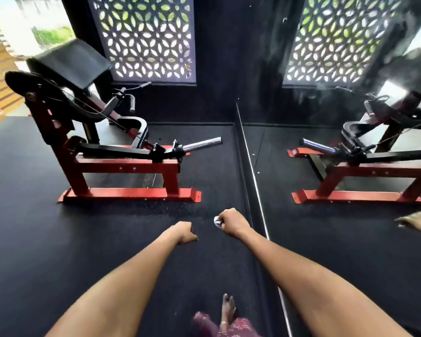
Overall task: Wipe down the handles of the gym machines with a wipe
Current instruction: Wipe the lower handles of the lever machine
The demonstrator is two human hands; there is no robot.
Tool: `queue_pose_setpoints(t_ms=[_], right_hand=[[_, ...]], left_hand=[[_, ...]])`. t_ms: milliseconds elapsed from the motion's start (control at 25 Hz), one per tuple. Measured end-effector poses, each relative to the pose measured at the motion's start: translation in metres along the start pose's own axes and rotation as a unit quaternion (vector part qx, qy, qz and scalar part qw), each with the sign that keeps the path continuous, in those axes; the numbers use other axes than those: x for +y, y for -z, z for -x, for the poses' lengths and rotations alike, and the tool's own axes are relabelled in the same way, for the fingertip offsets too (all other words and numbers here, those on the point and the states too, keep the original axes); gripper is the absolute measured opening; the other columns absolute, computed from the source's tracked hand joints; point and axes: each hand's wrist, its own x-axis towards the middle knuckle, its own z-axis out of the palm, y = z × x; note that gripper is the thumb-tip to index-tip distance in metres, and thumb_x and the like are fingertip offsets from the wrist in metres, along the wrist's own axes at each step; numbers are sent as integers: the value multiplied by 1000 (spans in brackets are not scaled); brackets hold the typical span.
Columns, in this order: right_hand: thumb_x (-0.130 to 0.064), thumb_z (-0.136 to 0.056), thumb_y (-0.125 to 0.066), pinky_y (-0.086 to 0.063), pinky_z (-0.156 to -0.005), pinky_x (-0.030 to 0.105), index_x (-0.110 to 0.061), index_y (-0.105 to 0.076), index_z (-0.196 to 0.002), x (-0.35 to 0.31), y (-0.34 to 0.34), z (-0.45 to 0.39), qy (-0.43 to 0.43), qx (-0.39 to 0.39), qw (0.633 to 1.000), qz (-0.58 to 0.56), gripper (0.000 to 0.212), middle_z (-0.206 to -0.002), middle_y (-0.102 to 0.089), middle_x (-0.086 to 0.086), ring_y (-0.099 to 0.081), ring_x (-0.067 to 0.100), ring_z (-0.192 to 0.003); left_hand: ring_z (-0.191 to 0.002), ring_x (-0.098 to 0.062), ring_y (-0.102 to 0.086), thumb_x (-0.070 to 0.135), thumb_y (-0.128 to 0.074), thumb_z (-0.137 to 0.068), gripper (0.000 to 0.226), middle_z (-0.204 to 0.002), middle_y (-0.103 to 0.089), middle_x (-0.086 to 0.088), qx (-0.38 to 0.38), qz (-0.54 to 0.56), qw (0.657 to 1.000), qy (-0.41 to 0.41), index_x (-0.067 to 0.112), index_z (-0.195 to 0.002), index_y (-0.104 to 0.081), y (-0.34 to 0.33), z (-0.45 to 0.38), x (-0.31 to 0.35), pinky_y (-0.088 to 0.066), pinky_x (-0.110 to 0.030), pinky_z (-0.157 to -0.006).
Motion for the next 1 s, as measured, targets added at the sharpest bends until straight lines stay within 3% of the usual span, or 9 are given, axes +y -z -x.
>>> queue_pose_setpoints(t_ms=[80, 360, 520, 720, 840, 1000], right_hand=[[-15, -82, -52, -36, -61, 27, -1, -59, -73, 24, 15, -58, -10, 5, 1000, 2, 18, -79, -57, 19, -56, 39, -76], [-16, -86, -51, -43, -66, 32, -2, -66, -78, 63, 91, -236, 49, 0, 999, 10, 21, -90, -64, 22, -59, 38, -84], [-6, -79, -48, -35, -59, 28, -14, -51, -64, 71, 111, -332, 108, -68, 989, 71, 17, -74, -52, 12, -45, 32, -67], [-5, -73, -47, -34, -58, 28, -15, -47, -61, 84, 131, -461, 148, -52, 982, 101, 15, -69, -48, 10, -42, 30, -65], [-5, -76, -50, -38, -60, 30, -17, -63, -67, 83, 147, -553, 149, -74, 978, 122, 19, -75, -56, 17, -50, 36, -68], [-1, -68, -48, -33, -54, 31, -10, -31, -53, 70, 173, -655, 197, -54, 971, 121, 24, -63, -40, 12, -33, 32, -61]], left_hand=[[-115, -28, -55, 34, -58, -89, 40, -126, -58, -12, -4, -6, 1000, 1, 7, -118, -56, 25, -52, 13, -44, -30, -88], [-111, -30, -57, 34, -58, -89, 38, -120, -62, -14, 17, 31, 999, 4, 4, -112, -61, 145, -198, 54, -44, -32, -85], [-109, -30, -59, 37, -57, -87, 38, -116, -65, -15, 40, 62, 996, 50, 5, -105, -65, 200, -284, 54, -47, -33, -86], [-105, -31, -61, 36, -57, -83, 31, -112, -66, -16, 45, 70, 994, 68, 9, -95, -66, 259, -392, 40, -48, -33, -86], [-114, -30, -57, 38, -57, -85, 41, -124, -61, -12, 59, 76, 992, 82, 11, -117, -60, 311, -456, 32, -45, -33, -92], [-120, -29, -53, 38, -55, -89, 43, -131, -57, -13, 77, 86, 989, 96, 9, -121, -57, 381, -522, 20, -42, -33, -93]])
